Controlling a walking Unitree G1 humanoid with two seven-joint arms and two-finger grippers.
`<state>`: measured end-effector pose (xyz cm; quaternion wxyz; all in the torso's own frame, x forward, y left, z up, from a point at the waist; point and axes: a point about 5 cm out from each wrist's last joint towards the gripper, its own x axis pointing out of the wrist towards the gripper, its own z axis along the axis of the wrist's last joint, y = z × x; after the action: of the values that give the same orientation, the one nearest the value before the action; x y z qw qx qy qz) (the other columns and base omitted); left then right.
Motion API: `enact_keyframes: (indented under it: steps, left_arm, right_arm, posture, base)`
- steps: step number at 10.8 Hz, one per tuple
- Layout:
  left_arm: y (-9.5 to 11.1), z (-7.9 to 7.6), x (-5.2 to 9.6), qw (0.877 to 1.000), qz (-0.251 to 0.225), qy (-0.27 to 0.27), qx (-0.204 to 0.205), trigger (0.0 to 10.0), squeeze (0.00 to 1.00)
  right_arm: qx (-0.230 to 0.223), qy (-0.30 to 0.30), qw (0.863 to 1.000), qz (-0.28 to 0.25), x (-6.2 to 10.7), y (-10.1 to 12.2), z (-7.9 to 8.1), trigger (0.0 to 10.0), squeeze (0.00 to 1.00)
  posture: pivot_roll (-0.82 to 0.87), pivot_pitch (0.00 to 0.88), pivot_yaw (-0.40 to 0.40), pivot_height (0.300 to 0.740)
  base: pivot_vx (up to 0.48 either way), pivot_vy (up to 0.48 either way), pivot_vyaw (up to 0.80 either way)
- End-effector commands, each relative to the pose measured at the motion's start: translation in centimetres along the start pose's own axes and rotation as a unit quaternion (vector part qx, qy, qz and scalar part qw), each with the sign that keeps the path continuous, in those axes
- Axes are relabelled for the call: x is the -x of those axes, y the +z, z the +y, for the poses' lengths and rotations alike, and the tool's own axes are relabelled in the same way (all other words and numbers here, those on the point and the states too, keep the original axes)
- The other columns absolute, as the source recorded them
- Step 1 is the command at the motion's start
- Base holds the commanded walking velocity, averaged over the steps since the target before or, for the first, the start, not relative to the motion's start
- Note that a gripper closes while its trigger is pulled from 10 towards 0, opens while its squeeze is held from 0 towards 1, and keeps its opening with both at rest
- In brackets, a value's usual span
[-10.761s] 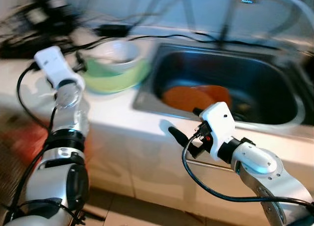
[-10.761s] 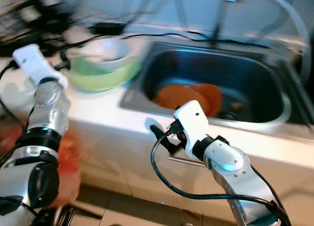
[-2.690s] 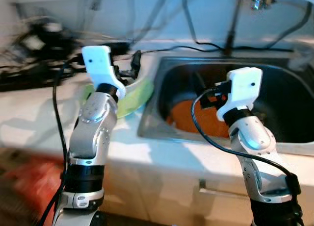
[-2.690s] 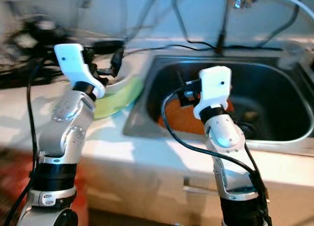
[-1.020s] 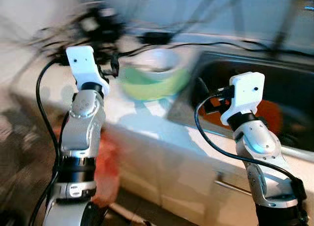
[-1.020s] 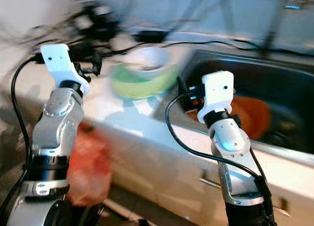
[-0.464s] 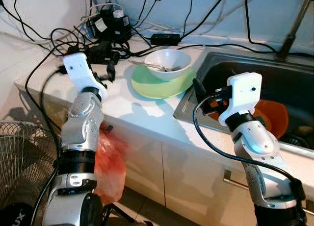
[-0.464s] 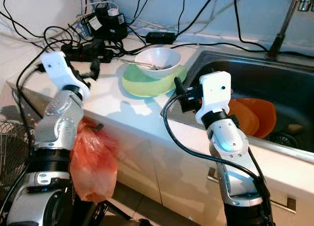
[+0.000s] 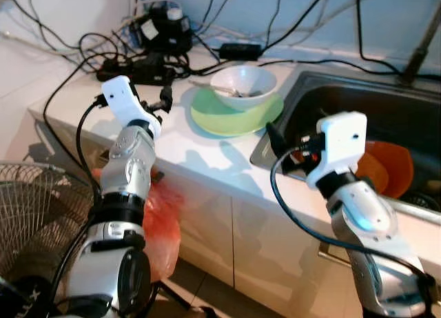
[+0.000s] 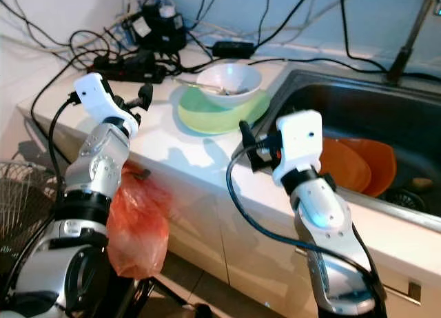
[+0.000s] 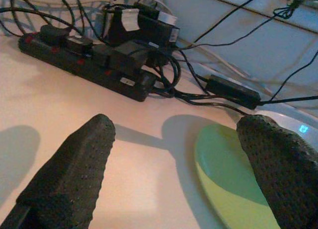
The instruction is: Kitchen organization
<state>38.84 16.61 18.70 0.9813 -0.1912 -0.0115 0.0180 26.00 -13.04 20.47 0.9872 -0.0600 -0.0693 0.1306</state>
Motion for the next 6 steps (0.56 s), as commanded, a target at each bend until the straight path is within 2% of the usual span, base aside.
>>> enact_keyframes:
  steps: [1,4,6]
  left_arm:
    - [0.52,-0.34,-0.35,1.000,-0.007,-0.008,0.005,10.0,0.00]
    - [0.45,-0.42,-0.91,1.000,-0.005,-0.010,0.010,10.0,0.00]
    - [0.70,-0.18,-1.16,1.000,-0.008,-0.005,0.010,10.0,0.00]
  right_arm:
    - [-0.003,0.000,1.000,-0.003,0.18,0.43,0.05,10.0,0.00]
    - [-0.008,-0.011,1.000,0.005,0.56,0.44,-0.04,10.0,0.00]
    - [-0.005,-0.013,1.000,0.005,0.71,0.50,-0.12,10.0,0.00]
  posture:
    - [-0.18,0.000,0.111,0.740]
    - [-0.19,0.000,0.123,0.740]
    - [-0.19,0.000,0.122,0.740]
  base:
    - [0.000,0.000,0.00]
    - [0.000,0.000,-0.77]
    - [0.000,0.000,0.00]
